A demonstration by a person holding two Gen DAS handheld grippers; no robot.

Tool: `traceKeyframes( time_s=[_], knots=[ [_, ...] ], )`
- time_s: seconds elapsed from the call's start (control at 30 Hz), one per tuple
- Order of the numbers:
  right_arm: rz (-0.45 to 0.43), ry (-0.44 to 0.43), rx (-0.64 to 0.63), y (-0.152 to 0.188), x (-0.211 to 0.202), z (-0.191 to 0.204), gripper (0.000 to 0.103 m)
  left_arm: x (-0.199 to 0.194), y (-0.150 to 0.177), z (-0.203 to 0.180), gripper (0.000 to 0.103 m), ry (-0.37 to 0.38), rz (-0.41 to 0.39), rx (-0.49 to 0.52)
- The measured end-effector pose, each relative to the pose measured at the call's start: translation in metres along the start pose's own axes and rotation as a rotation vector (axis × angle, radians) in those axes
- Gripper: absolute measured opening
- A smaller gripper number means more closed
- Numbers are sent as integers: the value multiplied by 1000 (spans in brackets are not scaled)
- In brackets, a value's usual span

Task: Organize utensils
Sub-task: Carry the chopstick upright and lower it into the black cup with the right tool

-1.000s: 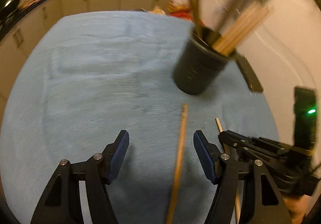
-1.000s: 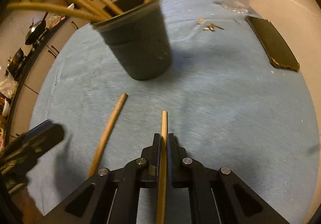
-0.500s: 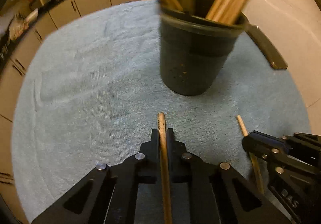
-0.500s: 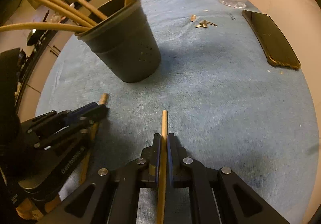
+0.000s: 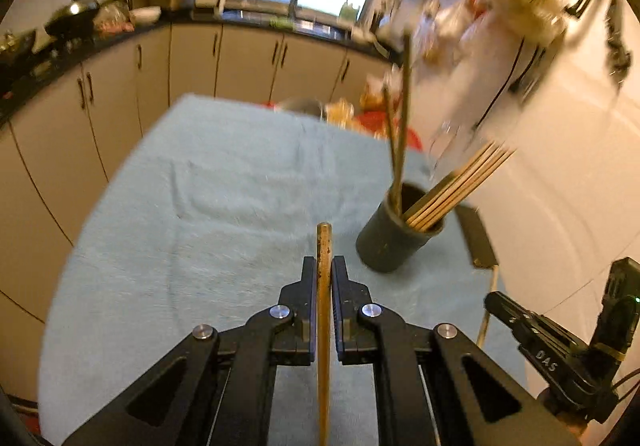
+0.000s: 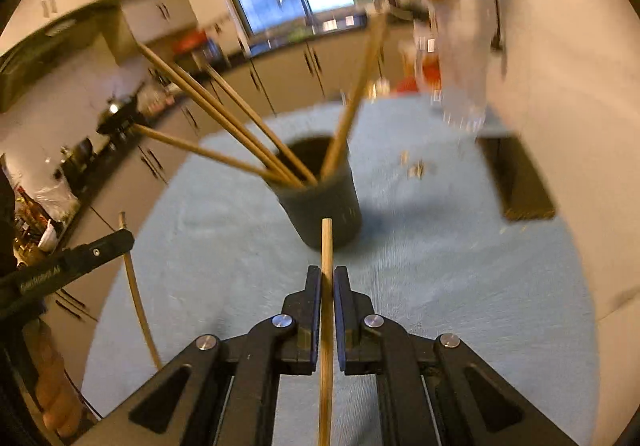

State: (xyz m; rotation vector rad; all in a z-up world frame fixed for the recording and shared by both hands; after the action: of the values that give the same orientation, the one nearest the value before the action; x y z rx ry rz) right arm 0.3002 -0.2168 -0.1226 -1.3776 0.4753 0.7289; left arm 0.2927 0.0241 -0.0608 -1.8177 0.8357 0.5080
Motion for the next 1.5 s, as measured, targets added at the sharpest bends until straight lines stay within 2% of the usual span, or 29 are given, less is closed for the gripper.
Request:
traceKeyframes(
  time_s=[0.1,0.2,0.5,0.7,1.03,1.33,1.5],
  knots=[
    [-91,10,-11,-1,-37,12,7,-34,5,-2,7,6,-87,-1],
    [-152,25,-36,4,-70,27,7,-60,12,2,7,5,-115,2],
    [-232,31,-62,15,-123,39,7,-91,20,-3,7,23,-165,-12],
    [-260,42,-64,14,-142,41,7,-113,18,-10,7,34,-216,-10],
    [-340,42,-31,-10,-177,28,7,-139,-17,-28,7,68,-291,22],
    [-428,48,-29,-56,-203,15,7,-164,-60,-48,7,123,-380,25],
    [-458,42,-20,-79,-202,9,7,-161,-84,-56,7,112,-431,39]
  ],
)
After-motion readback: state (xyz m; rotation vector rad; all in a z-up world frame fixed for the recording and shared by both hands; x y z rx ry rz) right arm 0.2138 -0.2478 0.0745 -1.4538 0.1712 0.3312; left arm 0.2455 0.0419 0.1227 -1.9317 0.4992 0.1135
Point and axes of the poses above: each gripper's, at about its wrist camera, not at the fingertips, and x roughly the way its jaws point, z to its left, y to its underside, the point moved 8 cm from there along x, roughly the way its jaws point, and after that the axes turned 9 degrees about -x, right-handed, at the moved point
